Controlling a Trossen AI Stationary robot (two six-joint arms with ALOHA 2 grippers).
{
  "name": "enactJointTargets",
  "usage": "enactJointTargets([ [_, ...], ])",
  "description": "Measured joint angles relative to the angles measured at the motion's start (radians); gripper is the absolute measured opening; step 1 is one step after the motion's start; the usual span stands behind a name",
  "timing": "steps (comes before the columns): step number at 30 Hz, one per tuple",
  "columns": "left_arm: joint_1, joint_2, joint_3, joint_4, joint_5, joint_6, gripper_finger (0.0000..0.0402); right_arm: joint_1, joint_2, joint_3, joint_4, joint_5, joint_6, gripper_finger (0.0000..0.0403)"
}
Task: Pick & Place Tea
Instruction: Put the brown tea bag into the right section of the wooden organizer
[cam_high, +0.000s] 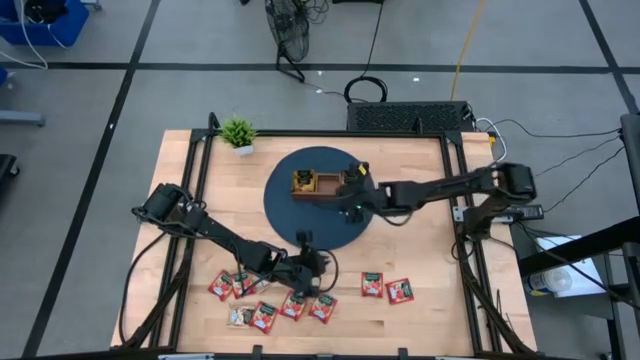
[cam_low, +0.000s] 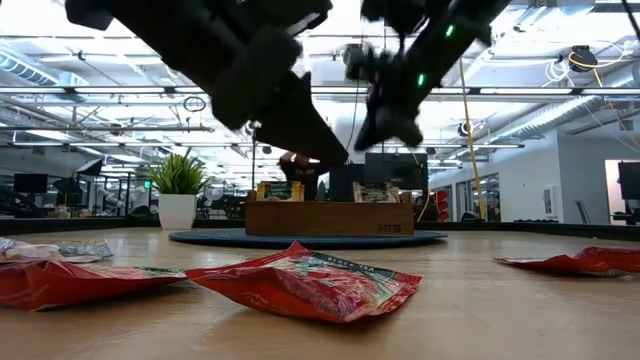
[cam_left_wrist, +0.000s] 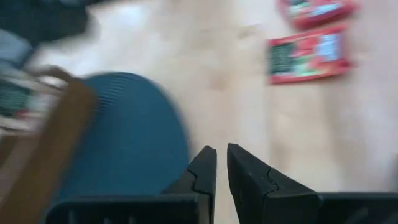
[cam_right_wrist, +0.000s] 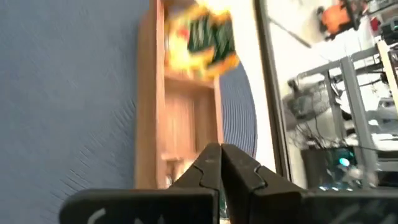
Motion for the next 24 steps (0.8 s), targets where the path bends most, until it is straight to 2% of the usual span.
enactJointTargets([
  [2, 0.000, 0.000, 0.000, -0.001, 0.058, -0.003, 0.0047, 0.033, -0.042, 0.000, 0.001, -0.020, 0.049, 0.0000],
  [5, -0.002, 0.000, 0.000, -0.021, 0.136, 0.030, 0.0047, 0.079, -0.089, -0.016, 0.035, -0.136, 0.110, 0.0000],
  [8, -0.003, 0.000, 0.000, -0.060, 0.241, 0.048, 0.0047, 0.123, -0.122, -0.079, 0.144, -0.227, 0.139, 0.0000],
  [11, -0.005, 0.000, 0.000, -0.095, 0.310, 0.038, 0.0047, 0.168, -0.139, -0.168, 0.307, -0.239, 0.136, 0.0000],
  [14, -0.020, 0.000, 0.008, -0.180, 0.333, 0.043, 0.0053, 0.204, -0.142, -0.262, 0.466, -0.239, 0.129, 0.0000],
  [17, -0.047, 0.002, 0.066, -0.361, 0.330, -0.001, 0.0080, 0.231, -0.142, -0.354, 0.609, -0.239, 0.129, 0.0000],
  [20, -0.081, 0.001, 0.173, -0.658, 0.285, -0.151, 0.0121, 0.250, -0.142, -0.441, 0.726, -0.238, 0.144, 0.0000],
  [22, -0.104, 0.008, 0.245, -0.873, 0.286, -0.240, 0.0150, 0.259, -0.142, -0.494, 0.808, -0.238, 0.160, 0.0000],
  [24, -0.138, 0.010, 0.293, -1.017, 0.304, -0.283, 0.0175, 0.265, -0.142, -0.543, 0.898, -0.238, 0.158, 0.0000],
])
